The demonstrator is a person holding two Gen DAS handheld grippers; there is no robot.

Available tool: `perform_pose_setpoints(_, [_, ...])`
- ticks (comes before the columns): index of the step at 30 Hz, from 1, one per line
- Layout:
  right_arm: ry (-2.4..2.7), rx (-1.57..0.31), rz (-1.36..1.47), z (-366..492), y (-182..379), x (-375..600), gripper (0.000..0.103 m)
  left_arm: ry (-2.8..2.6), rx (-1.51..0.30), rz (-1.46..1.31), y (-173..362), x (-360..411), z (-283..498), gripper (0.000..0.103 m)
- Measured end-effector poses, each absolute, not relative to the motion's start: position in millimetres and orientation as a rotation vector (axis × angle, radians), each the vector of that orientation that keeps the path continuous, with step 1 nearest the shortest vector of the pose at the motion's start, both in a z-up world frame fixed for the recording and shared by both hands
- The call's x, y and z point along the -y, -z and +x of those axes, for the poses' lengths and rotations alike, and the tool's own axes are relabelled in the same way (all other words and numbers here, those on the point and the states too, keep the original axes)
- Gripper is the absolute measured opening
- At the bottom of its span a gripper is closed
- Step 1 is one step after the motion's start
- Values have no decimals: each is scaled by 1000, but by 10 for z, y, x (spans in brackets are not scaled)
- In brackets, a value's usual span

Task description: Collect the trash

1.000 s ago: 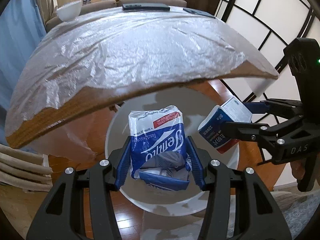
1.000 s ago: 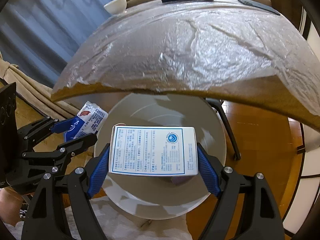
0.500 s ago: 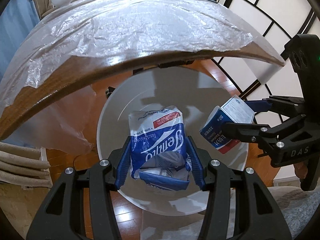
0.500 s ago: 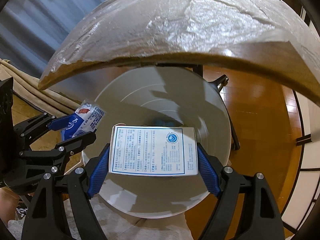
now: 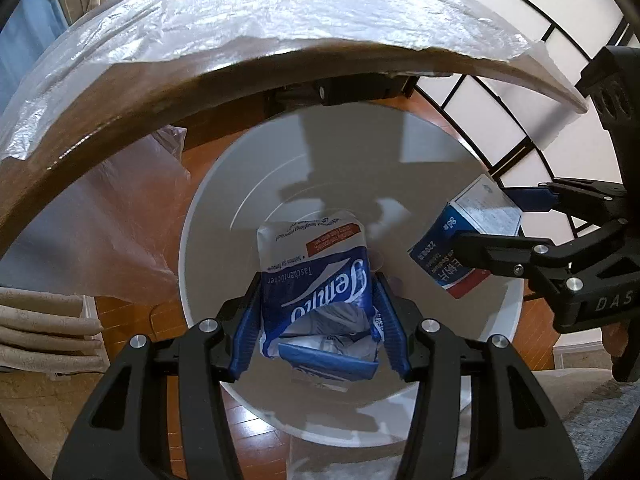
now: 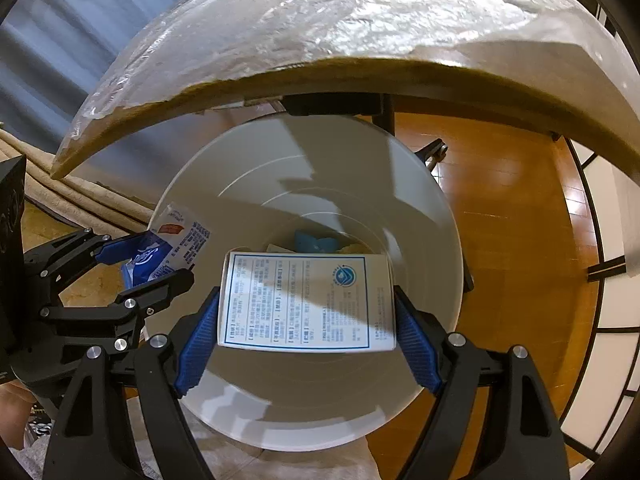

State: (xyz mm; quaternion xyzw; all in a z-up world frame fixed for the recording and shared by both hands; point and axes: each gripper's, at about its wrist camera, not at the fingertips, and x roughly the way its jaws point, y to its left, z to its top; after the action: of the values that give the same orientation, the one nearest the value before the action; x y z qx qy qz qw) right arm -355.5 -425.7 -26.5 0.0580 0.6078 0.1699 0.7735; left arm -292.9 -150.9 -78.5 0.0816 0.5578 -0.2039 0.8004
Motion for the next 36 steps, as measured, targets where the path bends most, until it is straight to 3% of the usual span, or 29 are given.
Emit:
perform_pose_setpoints(3, [-366, -1320, 126, -3533, 301, 4279, 81, 446, -1190, 173, 788, 1535, -2910, 56])
perform_pose_setpoints(4, [-367, -1317, 131, -3524, 313, 4289, 83, 452, -1185, 174, 777, 1544, -2909, 66])
perform_pose_setpoints(5, [-365, -1316, 143, -3535, 296, 4322, 92, 447, -1177, 181, 763, 1553, -2913, 80])
perform_pose_setpoints(10, [-329, -1296, 193, -3542, 207, 4478, 96, 421, -1145, 202, 645, 1552, -2928, 83])
perform_pose_setpoints(15, [-326, -1159, 254, -3508, -332, 4729, 97, 454, -1014, 93, -2, 1401, -2875, 84])
perform_pose_setpoints(17, [-279, -1087, 238, -3352, -563, 4860, 99, 431, -934, 78, -257, 1348, -2769, 98])
perform_pose_setpoints(24, [-68, -977, 193, -2331, -766, 5354, 98, 260, -760, 86, -655, 1184, -1827, 99])
perform_pose_setpoints(28, [8, -980, 175, -1767, -686, 5598, 98, 186, -795, 22, -512, 996, -1150, 99])
perform_pose_setpoints(36, [67, -1004, 94, -1154, -555, 5785, 98, 80, -873, -24, -230, 818, -516, 99])
